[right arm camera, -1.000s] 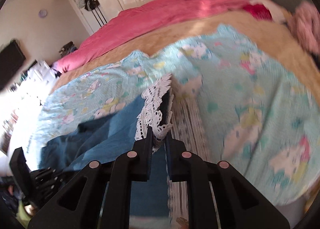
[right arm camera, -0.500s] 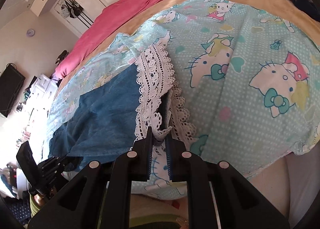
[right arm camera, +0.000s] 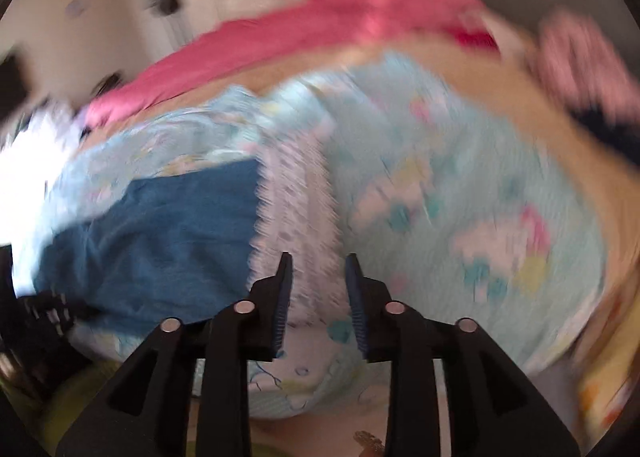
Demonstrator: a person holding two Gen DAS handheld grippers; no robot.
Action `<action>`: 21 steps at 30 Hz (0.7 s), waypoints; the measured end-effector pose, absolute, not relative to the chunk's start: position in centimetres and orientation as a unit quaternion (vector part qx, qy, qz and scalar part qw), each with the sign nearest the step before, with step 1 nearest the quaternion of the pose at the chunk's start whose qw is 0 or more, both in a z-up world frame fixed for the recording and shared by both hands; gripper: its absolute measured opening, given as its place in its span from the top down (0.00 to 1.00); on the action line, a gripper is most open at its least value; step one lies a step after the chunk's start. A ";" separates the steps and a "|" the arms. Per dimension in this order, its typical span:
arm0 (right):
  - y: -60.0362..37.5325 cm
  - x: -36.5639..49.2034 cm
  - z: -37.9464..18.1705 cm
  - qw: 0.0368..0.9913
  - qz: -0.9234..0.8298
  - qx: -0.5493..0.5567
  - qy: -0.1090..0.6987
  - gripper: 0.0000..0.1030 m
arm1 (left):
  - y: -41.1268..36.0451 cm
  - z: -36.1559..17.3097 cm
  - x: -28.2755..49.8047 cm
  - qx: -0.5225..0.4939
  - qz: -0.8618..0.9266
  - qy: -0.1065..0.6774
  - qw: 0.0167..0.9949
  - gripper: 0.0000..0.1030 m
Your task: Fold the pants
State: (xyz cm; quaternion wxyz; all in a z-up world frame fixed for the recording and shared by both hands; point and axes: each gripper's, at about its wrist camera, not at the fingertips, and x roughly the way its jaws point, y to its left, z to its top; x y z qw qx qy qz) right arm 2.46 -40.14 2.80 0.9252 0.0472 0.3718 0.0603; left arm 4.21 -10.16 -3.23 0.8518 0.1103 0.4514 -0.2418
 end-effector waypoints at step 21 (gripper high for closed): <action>-23.2 1.2 -2.0 0.837 0.314 -0.261 0.364 0.97 | -9.5 -2.5 2.9 0.101 -0.255 0.447 0.852 0.98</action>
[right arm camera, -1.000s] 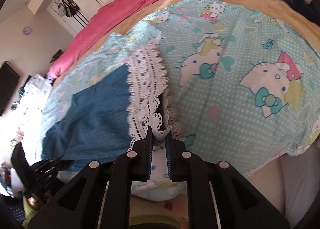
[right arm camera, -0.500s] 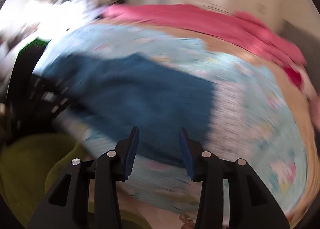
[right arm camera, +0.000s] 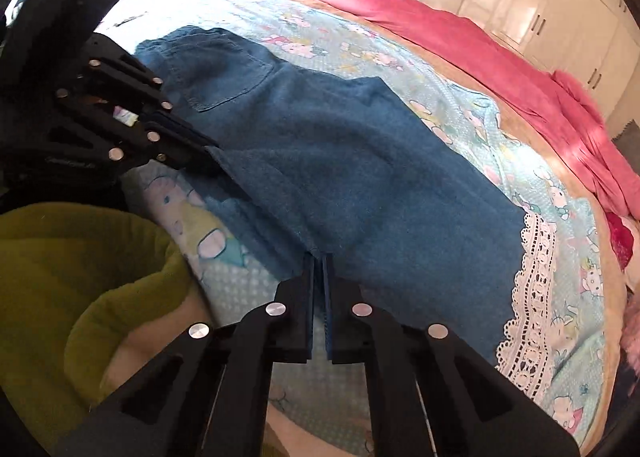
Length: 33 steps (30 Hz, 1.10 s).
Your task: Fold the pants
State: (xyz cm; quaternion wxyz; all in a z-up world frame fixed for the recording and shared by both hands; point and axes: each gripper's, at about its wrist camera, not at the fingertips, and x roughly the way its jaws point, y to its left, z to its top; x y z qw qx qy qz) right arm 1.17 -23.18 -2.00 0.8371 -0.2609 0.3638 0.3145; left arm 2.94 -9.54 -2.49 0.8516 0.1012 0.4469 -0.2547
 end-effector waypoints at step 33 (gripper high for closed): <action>-35.0 5.8 -1.1 0.883 0.165 -0.058 0.436 0.54 | 2.0 -0.2 4.1 0.007 -0.114 0.452 0.885 0.50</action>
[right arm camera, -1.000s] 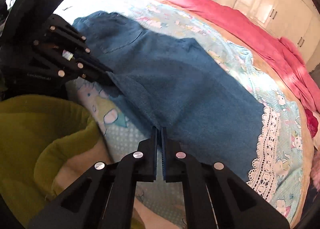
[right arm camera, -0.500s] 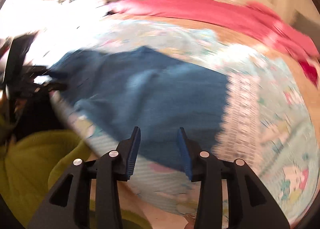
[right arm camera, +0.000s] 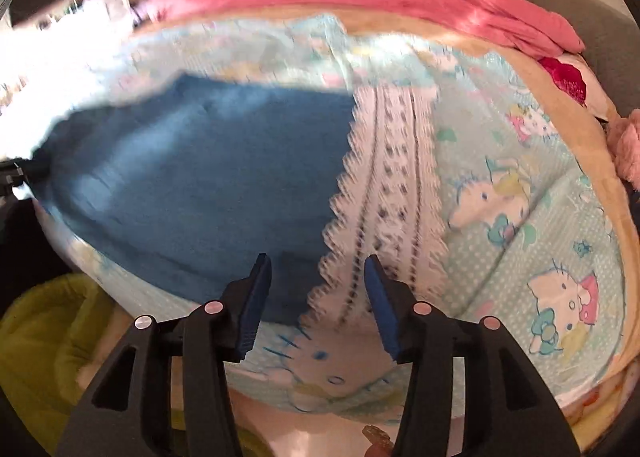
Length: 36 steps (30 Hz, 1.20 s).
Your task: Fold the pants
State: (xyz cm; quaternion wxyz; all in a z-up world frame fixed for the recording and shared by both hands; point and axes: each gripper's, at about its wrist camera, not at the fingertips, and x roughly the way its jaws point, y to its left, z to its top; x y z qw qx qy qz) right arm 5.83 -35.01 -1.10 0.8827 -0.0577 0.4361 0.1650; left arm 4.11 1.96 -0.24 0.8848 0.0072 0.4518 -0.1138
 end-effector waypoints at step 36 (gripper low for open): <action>-40.4 23.0 -2.3 0.871 0.138 0.062 0.468 0.59 | -6.2 0.0 20.8 -0.029 -0.151 0.471 0.869 0.32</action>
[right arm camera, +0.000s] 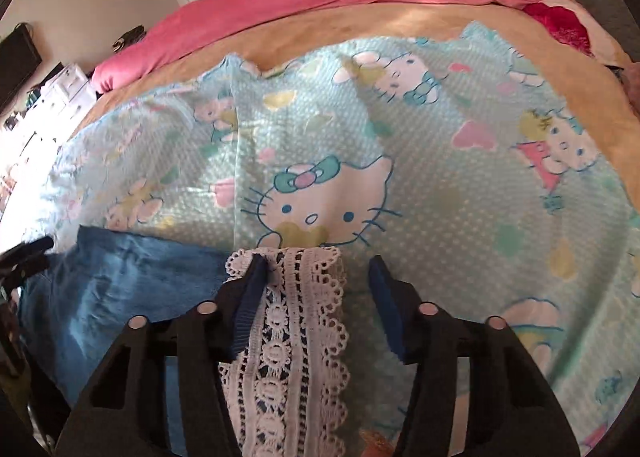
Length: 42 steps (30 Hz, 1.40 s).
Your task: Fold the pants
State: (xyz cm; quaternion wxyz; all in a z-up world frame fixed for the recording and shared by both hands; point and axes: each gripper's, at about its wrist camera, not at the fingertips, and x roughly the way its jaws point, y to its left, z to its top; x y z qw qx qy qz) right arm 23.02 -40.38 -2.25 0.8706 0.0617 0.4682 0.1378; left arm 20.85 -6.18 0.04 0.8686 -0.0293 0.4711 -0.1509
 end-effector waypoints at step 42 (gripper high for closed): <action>-38.8 15.2 2.8 0.938 0.086 -0.019 0.335 0.22 | -1.3 0.8 16.1 -0.010 -0.051 0.414 0.909 0.45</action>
